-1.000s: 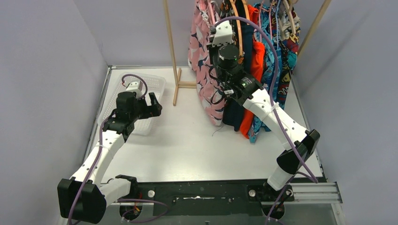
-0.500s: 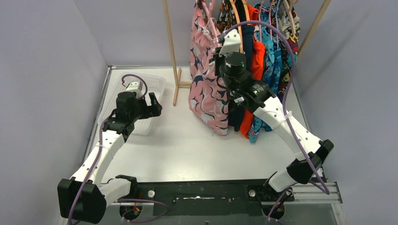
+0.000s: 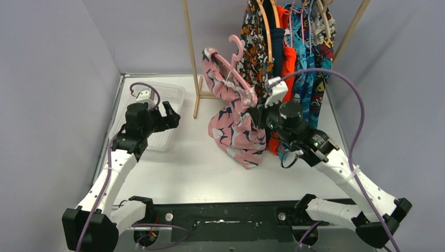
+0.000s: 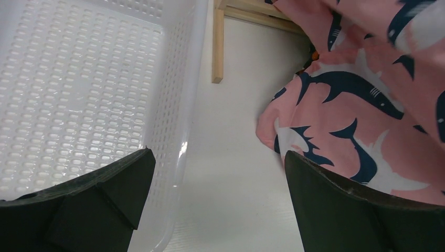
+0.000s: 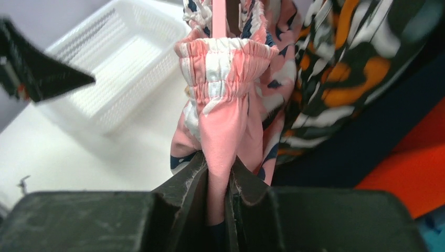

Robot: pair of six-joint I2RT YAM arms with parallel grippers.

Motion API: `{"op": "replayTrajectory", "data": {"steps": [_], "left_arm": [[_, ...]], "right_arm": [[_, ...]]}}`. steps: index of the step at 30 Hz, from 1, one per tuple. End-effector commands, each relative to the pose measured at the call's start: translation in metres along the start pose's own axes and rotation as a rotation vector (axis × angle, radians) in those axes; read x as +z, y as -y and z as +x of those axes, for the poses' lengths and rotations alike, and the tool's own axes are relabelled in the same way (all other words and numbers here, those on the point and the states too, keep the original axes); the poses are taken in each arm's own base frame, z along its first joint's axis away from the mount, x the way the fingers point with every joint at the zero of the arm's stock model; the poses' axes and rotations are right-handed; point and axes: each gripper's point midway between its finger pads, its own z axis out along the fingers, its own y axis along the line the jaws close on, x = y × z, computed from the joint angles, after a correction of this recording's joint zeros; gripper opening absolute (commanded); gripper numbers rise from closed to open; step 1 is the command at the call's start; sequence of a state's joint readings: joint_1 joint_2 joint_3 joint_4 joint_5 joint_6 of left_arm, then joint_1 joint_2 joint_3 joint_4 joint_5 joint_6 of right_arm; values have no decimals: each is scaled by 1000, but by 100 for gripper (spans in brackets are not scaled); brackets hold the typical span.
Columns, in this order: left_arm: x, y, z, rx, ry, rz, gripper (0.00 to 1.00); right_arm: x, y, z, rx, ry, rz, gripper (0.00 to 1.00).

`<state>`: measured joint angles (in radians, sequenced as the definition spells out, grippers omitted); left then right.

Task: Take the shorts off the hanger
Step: Pick up the hanger from the clothes rod, then remove the shorts from the hanger.

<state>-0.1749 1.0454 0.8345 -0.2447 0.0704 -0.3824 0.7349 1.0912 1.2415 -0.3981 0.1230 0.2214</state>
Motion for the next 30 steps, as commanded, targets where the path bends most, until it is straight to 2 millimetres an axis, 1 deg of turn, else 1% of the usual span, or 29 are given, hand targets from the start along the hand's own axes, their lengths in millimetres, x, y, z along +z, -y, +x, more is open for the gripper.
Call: {"op": "replayTrajectory", "data": {"steps": [1, 2, 3, 4, 7, 9, 11, 12, 13, 14, 16, 17, 18, 19, 20, 21, 22, 23, 24, 26, 27, 30], "left_arm": [[-18, 39, -43, -67, 94, 148, 98], [-22, 46, -48, -70, 109, 176, 98], [-27, 50, -53, -69, 120, 193, 98], [-31, 51, -55, -70, 126, 197, 98], [-44, 56, -62, -66, 146, 215, 98], [-54, 59, -73, -74, 178, 216, 98], [-62, 62, -91, -95, 221, 200, 98], [-67, 62, -104, -107, 253, 183, 98], [-69, 58, -116, -139, 280, 143, 98], [-72, 56, -130, -191, 308, 106, 98], [-77, 63, -152, -256, 345, 118, 98], [-78, 69, -159, -265, 352, 136, 97], [-79, 72, -161, -269, 342, 145, 97], [-80, 76, -162, -258, 334, 160, 97], [-79, 77, -157, -232, 323, 172, 98], [-78, 77, -150, -202, 313, 185, 97], [-77, 73, -142, -173, 302, 179, 97], [-76, 68, -133, -147, 291, 164, 97], [-76, 64, -124, -124, 277, 152, 97], [-79, 56, -108, -84, 225, 121, 97], [-81, 51, -97, -66, 185, 104, 97], [-86, 43, -75, -30, 125, 86, 98]], "right_arm": [[-40, -18, 4, -1, 105, -170, 0], [-47, -21, 10, -12, 118, -203, 0], [-55, -23, 12, -20, 137, -234, 0], [-61, -26, 16, -35, 143, -263, 0], [-83, -39, 14, -119, 150, -372, 0], [-96, -48, 10, -190, 145, -446, 0], [-104, -54, 0, -244, 152, -486, 0], [-105, -53, 1, -278, 133, -489, 0], [-106, -50, 0, -304, 123, -480, 0], [-106, -48, 4, -328, 102, -476, 0], [-107, -47, 14, -387, 67, -495, 0], [-108, -46, 18, -394, 53, -496, 0], [-109, -43, 21, -394, 41, -487, 0], [-109, -42, 27, -396, 27, -488, 0], [-111, -44, 35, -397, 12, -507, 0], [-111, -44, 47, -399, -11, -520, 0], [-108, -41, 65, -401, -48, -519, 0], [-105, -36, 73, -395, -63, -494, 0], [-103, -33, 77, -375, -75, -474, 0], [-107, -35, 75, -317, -82, -471, 0], [-111, -36, 72, -301, -84, -475, 0], [-122, -29, 63, -269, -83, -434, 0]]}}
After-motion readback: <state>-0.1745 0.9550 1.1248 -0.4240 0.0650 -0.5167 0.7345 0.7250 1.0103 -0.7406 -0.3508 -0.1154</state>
